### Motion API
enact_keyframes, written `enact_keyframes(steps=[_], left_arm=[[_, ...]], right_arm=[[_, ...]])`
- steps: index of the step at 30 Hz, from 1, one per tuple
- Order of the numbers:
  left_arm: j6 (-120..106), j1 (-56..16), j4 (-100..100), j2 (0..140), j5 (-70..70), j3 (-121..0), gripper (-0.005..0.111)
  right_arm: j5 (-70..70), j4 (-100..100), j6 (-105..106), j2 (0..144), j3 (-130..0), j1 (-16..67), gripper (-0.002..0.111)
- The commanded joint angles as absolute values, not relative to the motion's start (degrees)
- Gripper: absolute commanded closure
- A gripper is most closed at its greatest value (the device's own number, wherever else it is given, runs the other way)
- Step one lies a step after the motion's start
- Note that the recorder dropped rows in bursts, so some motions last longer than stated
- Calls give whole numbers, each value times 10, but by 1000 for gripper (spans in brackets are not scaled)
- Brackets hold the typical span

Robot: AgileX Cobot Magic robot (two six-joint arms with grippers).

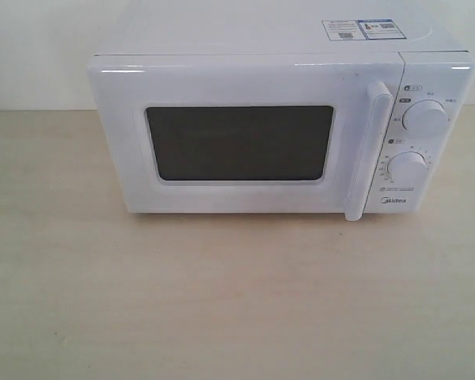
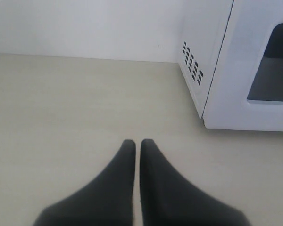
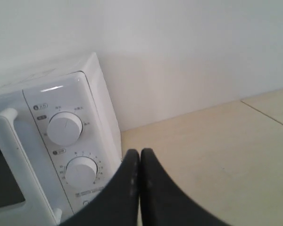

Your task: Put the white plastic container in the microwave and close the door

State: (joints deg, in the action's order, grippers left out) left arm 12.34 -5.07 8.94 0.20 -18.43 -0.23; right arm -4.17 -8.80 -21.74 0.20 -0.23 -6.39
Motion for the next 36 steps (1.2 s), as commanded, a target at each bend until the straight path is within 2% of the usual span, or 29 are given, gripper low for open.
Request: enact_keyframes(steps=[1,9,26,36], left_arm=[[124,-53,85,0,-182,0,102],[124,-53,85,0,-182,0,102],[124,-53,85,0,-182,0,102],[124,-53,85,0,-180,0,102]], right_arm=[[-74,-69,-150,0,0,-46,108],[-194,-46,-127,0,0,-40,108],[-198,-28,-130,0,0,-40,108],[-200,-24,-119,0,0,34,108]])
